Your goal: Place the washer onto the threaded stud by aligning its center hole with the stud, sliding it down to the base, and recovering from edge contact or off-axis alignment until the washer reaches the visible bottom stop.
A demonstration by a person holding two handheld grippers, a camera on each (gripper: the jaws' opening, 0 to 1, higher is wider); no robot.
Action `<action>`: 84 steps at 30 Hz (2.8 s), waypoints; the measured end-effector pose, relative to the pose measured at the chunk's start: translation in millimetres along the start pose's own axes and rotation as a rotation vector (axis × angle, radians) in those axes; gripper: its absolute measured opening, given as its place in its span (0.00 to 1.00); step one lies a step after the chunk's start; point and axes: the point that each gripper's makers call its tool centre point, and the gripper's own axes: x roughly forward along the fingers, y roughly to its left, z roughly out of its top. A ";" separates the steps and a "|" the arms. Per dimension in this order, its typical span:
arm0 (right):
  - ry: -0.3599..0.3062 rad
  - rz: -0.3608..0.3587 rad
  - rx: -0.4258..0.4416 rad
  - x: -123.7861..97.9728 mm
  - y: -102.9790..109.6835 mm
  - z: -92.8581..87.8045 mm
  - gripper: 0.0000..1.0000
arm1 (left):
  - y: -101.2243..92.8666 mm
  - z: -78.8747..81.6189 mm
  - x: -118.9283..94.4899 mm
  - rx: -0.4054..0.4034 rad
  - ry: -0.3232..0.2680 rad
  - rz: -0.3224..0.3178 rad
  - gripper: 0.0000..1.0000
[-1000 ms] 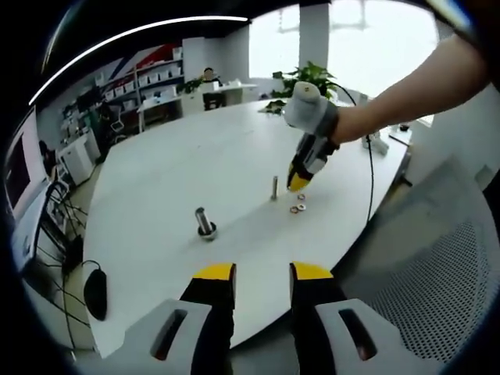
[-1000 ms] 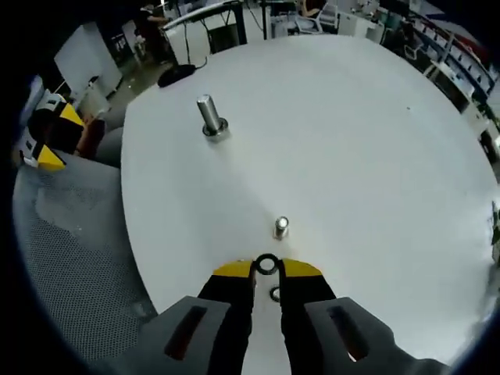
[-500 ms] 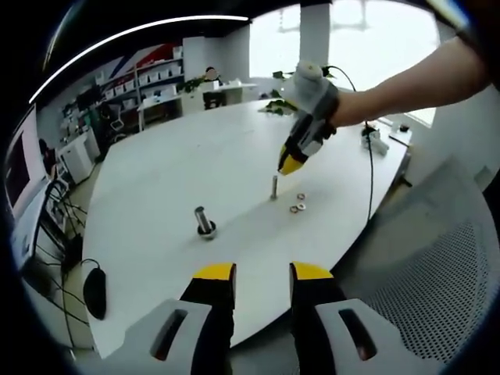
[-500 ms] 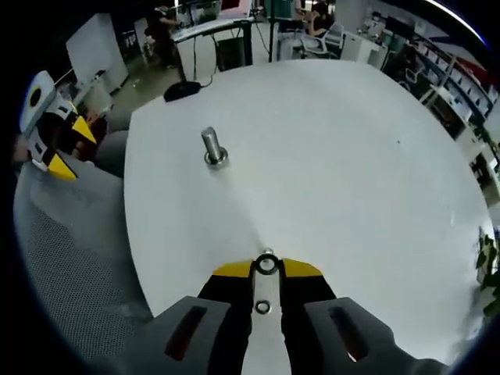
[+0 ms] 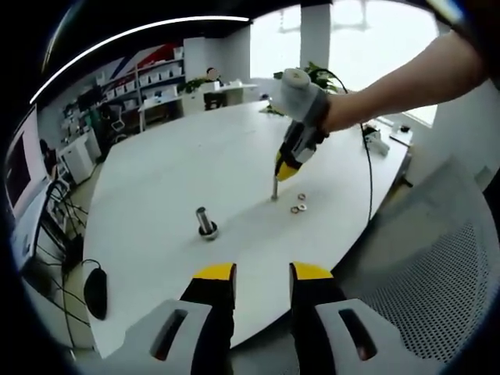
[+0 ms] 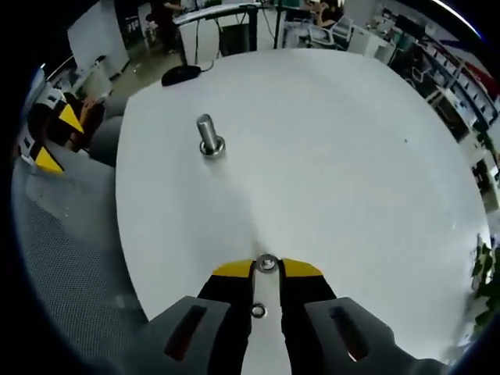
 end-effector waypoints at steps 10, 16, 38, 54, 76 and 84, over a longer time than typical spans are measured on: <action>0.006 -0.002 0.008 1.7 -1.1 2.9 0.13 | -0.3 -0.6 0.6 0.000 0.001 -0.003 0.25; 0.024 -0.008 -0.034 -0.1 0.8 5.7 0.13 | -0.9 -0.3 1.2 0.001 0.002 -0.008 0.25; 0.119 0.004 -0.043 20.9 0.4 -12.3 0.14 | -2.5 -1.9 1.5 0.004 0.010 -0.015 0.24; 0.173 0.019 -0.032 47.6 0.1 -27.0 0.14 | 0.3 -4.2 1.6 -0.001 0.019 -0.001 0.24; 0.150 0.015 0.051 34.8 -4.1 -43.5 0.18 | -2.0 -2.8 2.9 -0.011 0.016 -0.019 0.23; 0.167 0.002 0.072 25.3 -3.4 -60.0 0.18 | -5.2 -1.5 2.7 -0.006 0.013 -0.032 0.23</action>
